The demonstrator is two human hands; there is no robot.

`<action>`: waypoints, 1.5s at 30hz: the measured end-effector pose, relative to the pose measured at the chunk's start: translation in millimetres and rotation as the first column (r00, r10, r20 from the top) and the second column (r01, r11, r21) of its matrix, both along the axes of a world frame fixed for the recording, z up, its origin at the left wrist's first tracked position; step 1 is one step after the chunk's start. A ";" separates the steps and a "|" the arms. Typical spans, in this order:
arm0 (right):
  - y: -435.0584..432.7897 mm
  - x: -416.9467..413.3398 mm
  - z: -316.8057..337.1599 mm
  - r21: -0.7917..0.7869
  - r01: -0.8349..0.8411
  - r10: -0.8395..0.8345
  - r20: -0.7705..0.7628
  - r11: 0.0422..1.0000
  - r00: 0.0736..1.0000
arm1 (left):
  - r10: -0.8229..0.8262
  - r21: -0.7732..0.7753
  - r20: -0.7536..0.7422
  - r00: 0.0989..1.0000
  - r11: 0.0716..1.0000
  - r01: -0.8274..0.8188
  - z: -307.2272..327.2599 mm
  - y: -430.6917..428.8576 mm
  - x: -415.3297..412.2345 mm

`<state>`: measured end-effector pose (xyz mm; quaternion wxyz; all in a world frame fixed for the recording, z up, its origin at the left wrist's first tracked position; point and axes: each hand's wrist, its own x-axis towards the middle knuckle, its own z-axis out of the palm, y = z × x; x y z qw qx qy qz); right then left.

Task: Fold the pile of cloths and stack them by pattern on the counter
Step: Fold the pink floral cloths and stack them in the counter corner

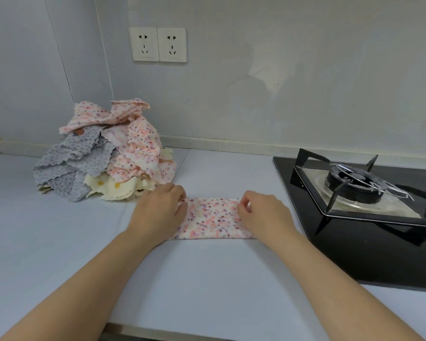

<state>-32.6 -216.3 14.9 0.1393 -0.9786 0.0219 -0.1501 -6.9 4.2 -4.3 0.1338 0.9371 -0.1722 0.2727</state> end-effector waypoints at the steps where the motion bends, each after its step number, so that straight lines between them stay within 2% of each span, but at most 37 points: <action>1: 1.0 0.1 -1.9 -0.026 -0.012 0.010 -0.046 1.000 0.999 | -0.002 0.003 -0.018 1.000 1.000 0.002 -0.3 -0.4 -1.0; 3: -2.6 3.7 -4.6 -0.043 -0.029 0.028 -0.018 0.999 0.999 | 0.044 -0.032 0.018 0.999 0.999 -0.044 2.6 -0.8 -3.1; 6: -9.7 7.2 -4.9 0.057 -0.114 0.109 0.070 0.992 0.992 | 0.075 -0.144 0.078 0.994 0.988 -0.064 11.1 -3.2 -6.9; 7: -10.0 6.8 -5.1 0.101 -0.173 0.168 0.052 0.980 0.984 | 0.032 -0.160 0.091 0.995 0.987 -0.017 12.7 -3.6 -9.2; 9: -7.0 4.2 -8.5 0.102 -0.297 0.306 -0.089 0.950 0.948 | -0.105 -0.143 0.114 0.988 0.982 0.121 10.5 -3.0 -10.7; 11: -6.9 3.5 -12.0 0.029 -0.356 0.350 -0.265 0.934 0.898 | -0.260 -0.077 -0.024 0.965 0.963 0.258 6.4 -5.1 -9.7; 13: -8.1 6.1 -11.9 -0.025 -0.350 0.331 -0.267 0.936 0.905 | -0.353 0.007 -0.292 0.889 0.929 0.371 0.1 -6.6 -11.2; 15: -9.5 6.2 -10.2 -0.004 -0.338 0.328 -0.223 0.941 0.918 | -0.274 0.113 -0.515 0.812 0.918 0.381 -3.7 -8.5 -11.6; 17: -9.0 4.6 -10.6 0.006 -0.366 0.351 -0.297 0.931 0.888 | -0.136 0.203 -0.578 0.805 0.931 0.303 -3.1 -11.0 -11.8; 19: -8.6 5.3 -13.6 -0.068 -0.351 0.304 -0.364 0.934 0.881 | -0.029 0.255 -0.576 0.817 0.943 0.213 0.4 -14.5 -13.1; 21: -10.0 7.3 -13.2 -0.104 -0.287 0.248 -0.286 0.952 0.926 | 0.026 0.293 -0.547 0.837 0.942 0.162 1.5 -17.0 -15.5; 23: -11.1 8.0 -12.0 -0.072 -0.281 0.259 -0.224 0.957 0.939 | -0.026 0.303 -0.496 0.868 0.932 0.200 1.8 -18.4 -18.9; 26: -11.1 8.2 -14.1 -0.106 -0.329 0.272 -0.358 0.938 0.893 | -0.118 0.274 -0.589 0.799 0.902 0.335 5.2 -20.8 -23.2; 29: -13.2 13.9 -16.6 -0.138 -0.239 0.162 -0.416 0.961 0.895 | -0.074 0.331 -0.619 0.782 0.879 0.344 7.7 -23.4 -26.0; 33: -17.7 16.6 -15.5 -0.119 -0.108 0.064 -0.326 0.987 0.943 | -0.058 0.335 -0.659 0.750 0.870 0.362 8.8 -27.5 -27.8; 35: -19.5 13.4 -12.5 -0.037 -0.136 0.125 -0.217 0.990 0.968 | -0.112 0.270 -0.641 0.759 0.893 0.360 6.4 -25.1 -25.7; 37: -18.9 9.6 -8.4 0.056 -0.233 0.239 -0.115 0.971 0.964 | -0.202 0.145 -0.550 0.811 0.933 0.331 4.2 -16.9 -19.9; 39: -16.3 7.3 -7.2 0.092 -0.312 0.319 -0.079 0.946 0.944 | -0.269 0.043 -0.456 0.848 0.946 0.323 3.8 -7.7 -14.2; 40: -15.0 5.9 -7.3 0.105 -0.331 0.340 -0.085 0.938 0.937 | -0.292 0.022 -0.459 0.839 0.940 0.339 4.1 -4.5 -13.0; 42: -13.5 3.7 -7.0 0.135 -0.336 0.351 -0.117 0.932 0.929 | -0.291 0.057 -0.534 0.794 0.924 0.377 3.8 -3.2 -14.9; 45: -11.5 -0.2 -2.5 0.160 -0.326 0.347 -0.128 0.932 0.929 | -0.147 0.181 -0.590 0.794 0.935 0.307 -0.7 -10.0 -15.6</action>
